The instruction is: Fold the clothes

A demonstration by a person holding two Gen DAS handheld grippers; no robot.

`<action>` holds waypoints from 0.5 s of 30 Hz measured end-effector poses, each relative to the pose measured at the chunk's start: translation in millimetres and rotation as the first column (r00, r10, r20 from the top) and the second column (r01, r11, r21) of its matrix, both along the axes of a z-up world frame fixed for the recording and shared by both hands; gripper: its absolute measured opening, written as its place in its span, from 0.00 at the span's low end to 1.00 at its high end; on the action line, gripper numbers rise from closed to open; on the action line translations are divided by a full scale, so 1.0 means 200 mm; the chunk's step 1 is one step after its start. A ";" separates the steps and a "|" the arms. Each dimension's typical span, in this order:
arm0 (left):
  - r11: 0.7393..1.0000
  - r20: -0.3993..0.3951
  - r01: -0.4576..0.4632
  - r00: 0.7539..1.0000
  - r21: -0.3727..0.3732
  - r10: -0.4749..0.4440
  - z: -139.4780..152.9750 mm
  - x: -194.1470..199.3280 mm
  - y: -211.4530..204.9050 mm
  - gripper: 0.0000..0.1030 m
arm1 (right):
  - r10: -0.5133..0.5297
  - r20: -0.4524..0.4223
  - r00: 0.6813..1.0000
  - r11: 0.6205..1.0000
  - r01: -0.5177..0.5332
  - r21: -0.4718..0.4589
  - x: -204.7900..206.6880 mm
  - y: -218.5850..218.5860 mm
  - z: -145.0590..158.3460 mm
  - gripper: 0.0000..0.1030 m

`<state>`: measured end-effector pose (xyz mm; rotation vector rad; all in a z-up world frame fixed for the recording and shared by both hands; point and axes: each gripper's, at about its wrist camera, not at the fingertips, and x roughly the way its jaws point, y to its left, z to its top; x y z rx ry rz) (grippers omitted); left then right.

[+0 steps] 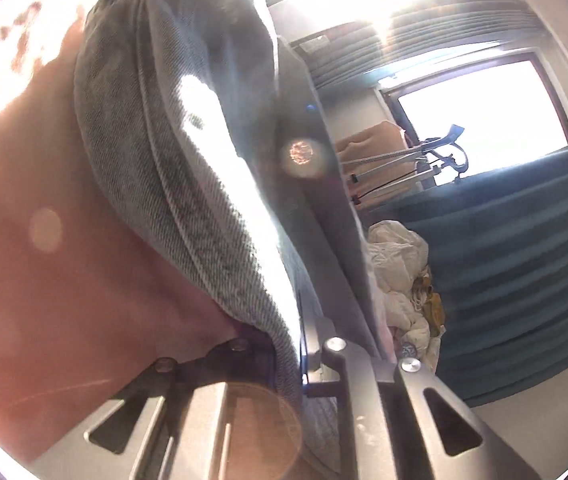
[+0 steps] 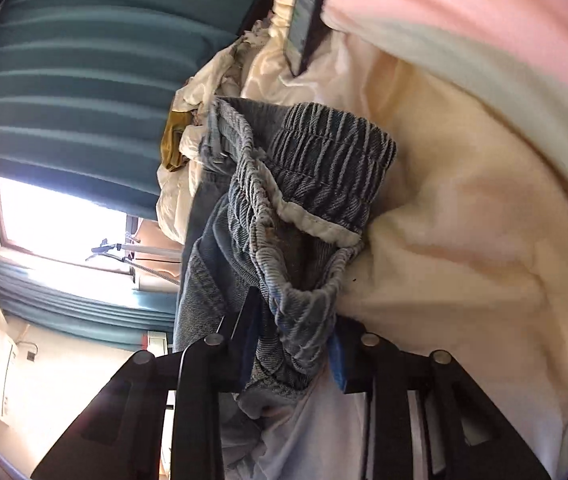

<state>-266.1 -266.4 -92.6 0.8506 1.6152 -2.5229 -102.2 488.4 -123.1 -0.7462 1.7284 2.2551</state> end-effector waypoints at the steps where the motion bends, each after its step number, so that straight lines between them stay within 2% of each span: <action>1: 1.000 -0.028 -0.002 1.000 0.002 0.002 0.04 0.01 -0.01 0.08 | 0.016 0.002 1.000 1.000 -0.016 0.025 0.01 0.00 0.04 0.27; 4: 0.999 -0.091 -0.023 0.996 0.042 0.027 0.11 0.08 -0.05 0.08 | 0.066 0.010 0.998 0.996 -0.066 0.058 0.03 0.00 0.13 0.26; 6: 0.998 -0.101 -0.032 0.994 0.049 0.037 0.14 0.13 -0.07 0.08 | 0.100 0.021 0.995 0.994 -0.101 0.050 0.05 0.00 0.16 0.26; 11: 0.997 -0.060 -0.036 0.997 0.072 0.040 0.12 0.24 -0.15 0.08 | 0.136 0.004 0.991 0.990 -0.136 -0.030 0.21 -0.01 0.15 0.25; 15: 0.998 0.053 0.031 0.998 -0.046 -0.029 0.06 0.19 -0.11 0.08 | 0.125 0.009 0.992 0.988 -0.123 -0.096 0.29 0.03 0.08 0.25</action>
